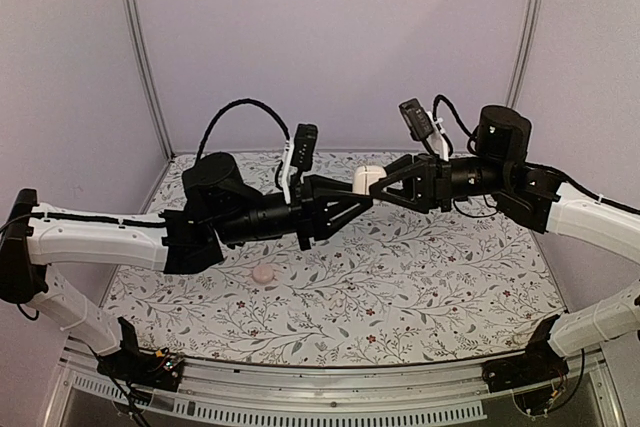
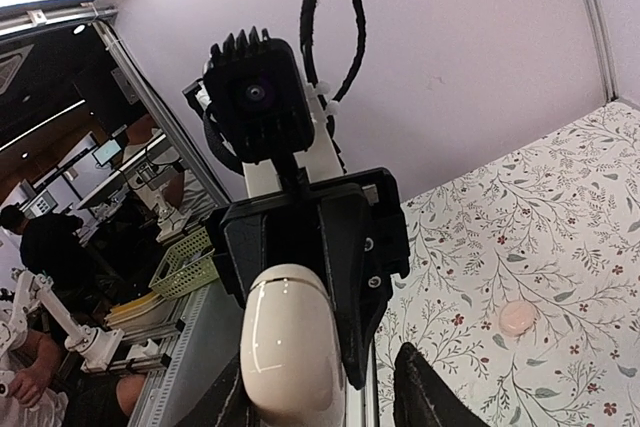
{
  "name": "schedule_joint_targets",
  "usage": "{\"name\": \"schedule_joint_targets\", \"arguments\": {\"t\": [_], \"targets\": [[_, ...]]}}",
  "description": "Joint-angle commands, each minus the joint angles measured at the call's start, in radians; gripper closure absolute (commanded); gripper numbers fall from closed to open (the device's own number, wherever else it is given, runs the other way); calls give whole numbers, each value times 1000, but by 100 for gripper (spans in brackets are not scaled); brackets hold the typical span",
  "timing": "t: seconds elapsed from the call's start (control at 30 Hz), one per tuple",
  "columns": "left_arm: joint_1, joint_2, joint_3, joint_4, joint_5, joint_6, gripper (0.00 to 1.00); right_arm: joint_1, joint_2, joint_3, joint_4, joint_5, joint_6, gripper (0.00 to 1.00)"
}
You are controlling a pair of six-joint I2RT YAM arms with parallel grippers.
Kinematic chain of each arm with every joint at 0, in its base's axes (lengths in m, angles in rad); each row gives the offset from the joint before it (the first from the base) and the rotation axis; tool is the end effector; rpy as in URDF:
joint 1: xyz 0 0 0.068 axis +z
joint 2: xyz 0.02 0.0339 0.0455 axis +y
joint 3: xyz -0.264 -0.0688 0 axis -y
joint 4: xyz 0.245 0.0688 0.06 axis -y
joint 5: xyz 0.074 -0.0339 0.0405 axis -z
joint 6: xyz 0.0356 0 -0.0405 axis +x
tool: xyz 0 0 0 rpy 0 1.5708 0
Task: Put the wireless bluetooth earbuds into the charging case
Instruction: Pass from the left arm to the right
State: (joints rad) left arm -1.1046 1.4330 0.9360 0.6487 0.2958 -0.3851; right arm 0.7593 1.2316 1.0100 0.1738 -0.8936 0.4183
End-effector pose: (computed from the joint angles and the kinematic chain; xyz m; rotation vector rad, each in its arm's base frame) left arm 0.1411 -0.3035 0.3273 0.8064 1.3715 -1.4091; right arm 0.1844 0.2133 0.3625 -1.0511 1.5399 1.5735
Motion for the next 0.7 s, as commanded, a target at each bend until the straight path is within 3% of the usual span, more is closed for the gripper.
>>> {"name": "schedule_joint_targets", "arguments": {"t": [0.0,0.3,0.67], "targets": [[11,-17,-11,-9,39,20,99,4,-9,28,-88,12,-47,55],[15,-6,-5,-38,70,4,100,5,-3,71,-173,15,-118,61],[23,4,3,-49,81,1,97,4,2,87,-217,7,-135,82]]}}
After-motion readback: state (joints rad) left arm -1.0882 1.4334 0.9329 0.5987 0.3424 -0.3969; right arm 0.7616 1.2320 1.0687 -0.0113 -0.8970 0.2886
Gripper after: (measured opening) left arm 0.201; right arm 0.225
